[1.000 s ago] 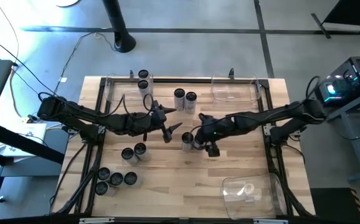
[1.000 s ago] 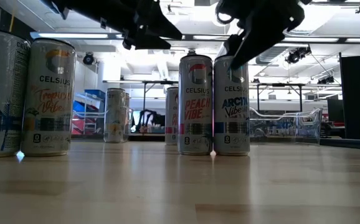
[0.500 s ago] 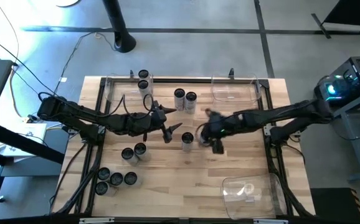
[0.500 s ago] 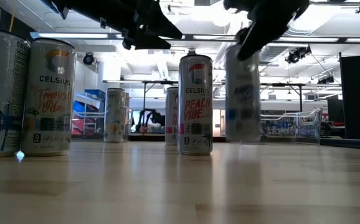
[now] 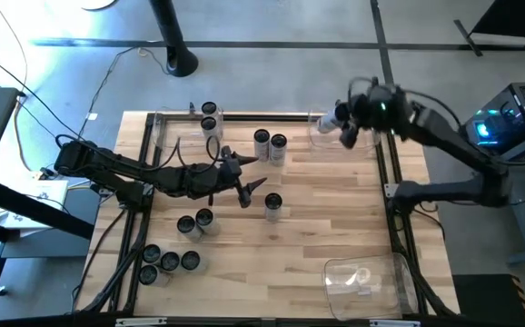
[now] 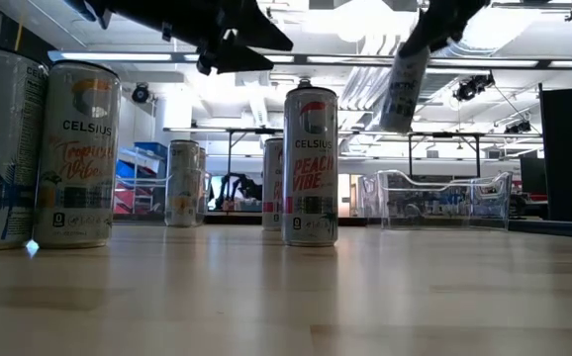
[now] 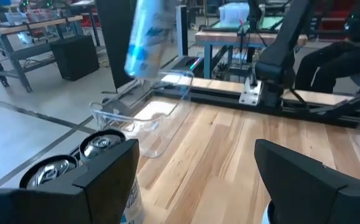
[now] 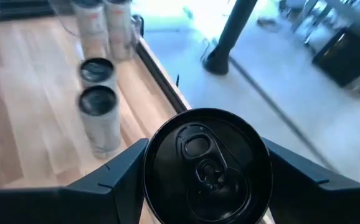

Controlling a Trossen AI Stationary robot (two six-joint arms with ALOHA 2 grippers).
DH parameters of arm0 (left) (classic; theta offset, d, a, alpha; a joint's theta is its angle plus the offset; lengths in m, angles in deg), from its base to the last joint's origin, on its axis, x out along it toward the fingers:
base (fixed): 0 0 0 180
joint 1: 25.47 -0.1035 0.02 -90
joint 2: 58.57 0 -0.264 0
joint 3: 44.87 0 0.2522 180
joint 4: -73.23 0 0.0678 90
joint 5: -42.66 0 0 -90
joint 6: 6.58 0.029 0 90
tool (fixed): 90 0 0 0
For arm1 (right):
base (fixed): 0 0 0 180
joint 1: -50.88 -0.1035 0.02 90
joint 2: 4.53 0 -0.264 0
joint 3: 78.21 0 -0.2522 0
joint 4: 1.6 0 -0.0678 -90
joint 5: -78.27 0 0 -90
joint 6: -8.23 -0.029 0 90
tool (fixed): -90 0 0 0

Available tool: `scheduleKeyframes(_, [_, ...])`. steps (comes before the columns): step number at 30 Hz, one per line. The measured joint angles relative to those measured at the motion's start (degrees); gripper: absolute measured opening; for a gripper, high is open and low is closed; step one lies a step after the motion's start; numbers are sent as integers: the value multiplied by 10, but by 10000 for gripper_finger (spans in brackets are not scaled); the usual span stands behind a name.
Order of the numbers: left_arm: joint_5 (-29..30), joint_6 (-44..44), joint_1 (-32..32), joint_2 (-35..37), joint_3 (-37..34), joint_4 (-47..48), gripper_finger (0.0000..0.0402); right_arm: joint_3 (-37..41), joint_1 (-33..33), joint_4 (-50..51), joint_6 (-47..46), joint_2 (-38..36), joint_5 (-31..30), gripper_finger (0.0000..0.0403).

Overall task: Sort soda cans
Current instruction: Put the white-blue soda can into the top right transparent bin

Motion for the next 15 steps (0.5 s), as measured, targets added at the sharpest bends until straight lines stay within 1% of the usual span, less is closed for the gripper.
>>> scheduleKeyframes(3, [0,0,0,0,0,1,314,2,89,-2,20,53,80,239])
scheduleKeyframes(6, [0,-3,0,0,0,1,314,2,142,-12,37,119,130,239])
scheduleKeyframes(10, [0,-3,0,0,0,1,314,2,166,-59,61,197,134,239])
scheduleKeyframes(15, [0,-7,0,0,0,1,314,2,182,-102,67,259,173,239])
